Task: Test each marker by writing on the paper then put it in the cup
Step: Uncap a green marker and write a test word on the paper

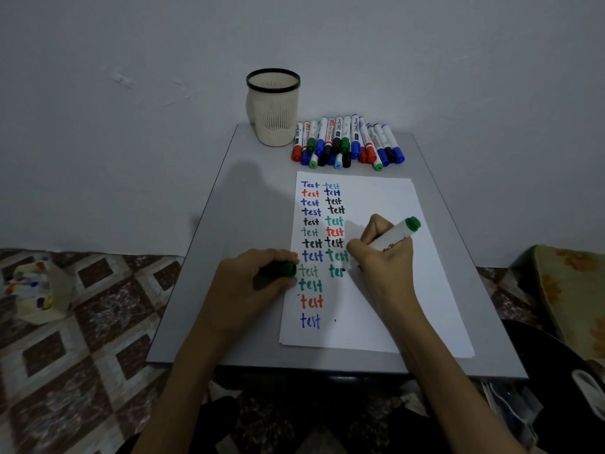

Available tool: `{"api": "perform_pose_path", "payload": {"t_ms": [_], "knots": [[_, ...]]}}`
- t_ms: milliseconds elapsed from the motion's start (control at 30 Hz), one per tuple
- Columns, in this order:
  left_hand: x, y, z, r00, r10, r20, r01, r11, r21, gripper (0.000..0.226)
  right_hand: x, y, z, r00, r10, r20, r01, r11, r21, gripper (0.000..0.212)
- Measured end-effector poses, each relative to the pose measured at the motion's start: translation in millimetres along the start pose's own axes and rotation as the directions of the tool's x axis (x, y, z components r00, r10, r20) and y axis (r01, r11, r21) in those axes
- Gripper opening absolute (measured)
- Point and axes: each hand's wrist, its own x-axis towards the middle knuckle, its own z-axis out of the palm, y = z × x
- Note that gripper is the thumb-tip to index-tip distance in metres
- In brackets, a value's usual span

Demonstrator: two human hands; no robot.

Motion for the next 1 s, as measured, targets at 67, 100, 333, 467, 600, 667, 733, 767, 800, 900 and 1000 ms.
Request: {"api": "perform_pose_path", "payload": {"t_ms": [67,100,333,467,600,667,733,767,800,900,1000], "knots": [[0,0,0,1.000,-0.003,0.002,0.003,1.000,0.000,0.028,-1,1,1,1.000,0.003,-0.004,-0.003,1.000,0.012,0.033],[0,0,0,1.000,-0.002,-0.001,0.002,1.000,0.007,0.028,-1,1,1,1.000,0.001,-0.016,-0.001,1.000,0.014,0.034],[0,-2,-1,1.000,0.003,0.007,-0.003,1.000,0.008,0.029,-2,0,0,1.000,0.023,0.006,-0.023,0.998,0.061,0.033],[0,-1,0,1.000,0.002,0.009,-0.002,1.000,0.015,0.029,-1,-1,0,0.999,0.027,0.024,-0.027,1.000,0.000,0.030],[0,-2,-1,1.000,0.005,0.013,-0.006,1.000,0.013,0.029,-1,-4,1,1.000,0.026,0.003,-0.026,0.997,0.070,0.025],[0,-2,0,1.000,-0.001,0.008,0.001,1.000,0.009,0.029,-1,-6,-2,0.995,-0.023,-0.098,0.037,0.989,0.145,0.022],[0,-1,0,1.000,-0.014,0.002,0.014,1.000,-0.014,0.028,1,-6,-6,0.980,-0.052,-0.190,0.091,0.975,0.202,0.026],[1,0,0,1.000,-0.021,0.000,0.021,0.999,-0.038,0.027,2,-6,-7,0.975,-0.053,-0.217,0.101,0.972,0.214,0.026],[2,2,-1,1.000,-0.020,0.000,0.020,0.998,-0.059,0.026,2,-7,-9,0.974,-0.046,-0.223,0.097,0.969,0.228,0.024],[4,5,-1,1.000,0.023,-0.005,-0.024,0.998,-0.053,0.022,3,-14,-8,0.988,-0.012,-0.154,0.066,0.934,0.350,0.015],[4,8,-2,1.000,0.016,-0.010,-0.016,0.998,-0.054,0.024,1,-22,-5,0.996,-0.017,-0.090,0.054,0.906,0.420,0.018]]}}
